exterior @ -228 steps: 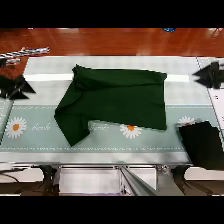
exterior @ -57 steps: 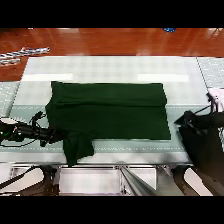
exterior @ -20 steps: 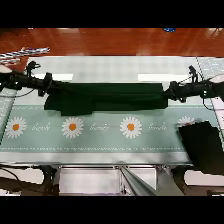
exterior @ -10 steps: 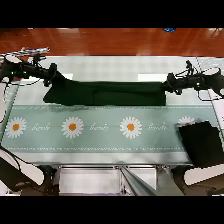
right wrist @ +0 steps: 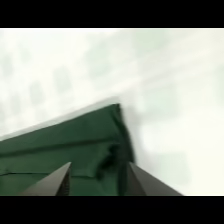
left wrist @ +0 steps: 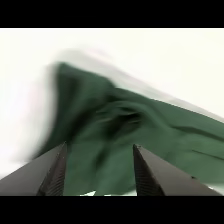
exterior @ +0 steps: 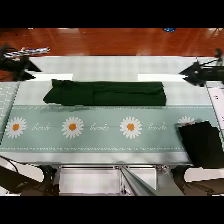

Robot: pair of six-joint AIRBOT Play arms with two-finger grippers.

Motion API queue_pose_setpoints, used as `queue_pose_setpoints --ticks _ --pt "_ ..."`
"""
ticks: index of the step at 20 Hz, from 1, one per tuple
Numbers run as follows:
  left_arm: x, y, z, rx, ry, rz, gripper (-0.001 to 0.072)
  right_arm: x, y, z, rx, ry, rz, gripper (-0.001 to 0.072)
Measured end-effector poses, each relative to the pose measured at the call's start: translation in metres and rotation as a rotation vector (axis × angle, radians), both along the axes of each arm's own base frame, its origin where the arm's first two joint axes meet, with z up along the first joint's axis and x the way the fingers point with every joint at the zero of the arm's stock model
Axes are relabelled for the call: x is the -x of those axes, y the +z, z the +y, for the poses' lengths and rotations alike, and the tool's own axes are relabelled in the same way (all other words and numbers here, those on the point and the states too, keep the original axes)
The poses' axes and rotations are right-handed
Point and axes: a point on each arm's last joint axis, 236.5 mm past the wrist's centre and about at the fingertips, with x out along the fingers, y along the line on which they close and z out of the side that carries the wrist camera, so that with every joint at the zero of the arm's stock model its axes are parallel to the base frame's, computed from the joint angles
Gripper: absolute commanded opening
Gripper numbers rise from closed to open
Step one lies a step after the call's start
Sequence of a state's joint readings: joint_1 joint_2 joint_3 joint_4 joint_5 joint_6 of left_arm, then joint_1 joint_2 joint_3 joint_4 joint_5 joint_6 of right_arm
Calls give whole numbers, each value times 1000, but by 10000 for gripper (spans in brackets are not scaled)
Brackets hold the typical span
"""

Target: Fold the shirts.

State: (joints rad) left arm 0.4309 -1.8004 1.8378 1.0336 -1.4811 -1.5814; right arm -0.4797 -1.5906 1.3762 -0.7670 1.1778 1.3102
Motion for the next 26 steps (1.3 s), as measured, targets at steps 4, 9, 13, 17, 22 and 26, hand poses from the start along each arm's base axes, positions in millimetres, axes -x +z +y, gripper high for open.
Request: queue_pose_setpoints --ticks 4,9,13,17,22,26 --pt "41 30 23 -174 38 -37 508 41 -20 -37 66 -119 77 409" --pt "72 43 -64 -167 -1 -257 507 57 -78 -12 -9 -188 153 409" --pt "95 32 -136 -142 -100 -351 507 46 -105 29 -95 -144 178 409" --pt "106 24 -179 -119 -181 -382 507 26 -115 71 -160 -71 191 409" --pt "110 20 -197 -102 -211 -390 507 4 -121 119 -178 18 197 64" --pt "110 20 -201 -94 -214 -392 506 -11 -107 139 -164 73 153 24"
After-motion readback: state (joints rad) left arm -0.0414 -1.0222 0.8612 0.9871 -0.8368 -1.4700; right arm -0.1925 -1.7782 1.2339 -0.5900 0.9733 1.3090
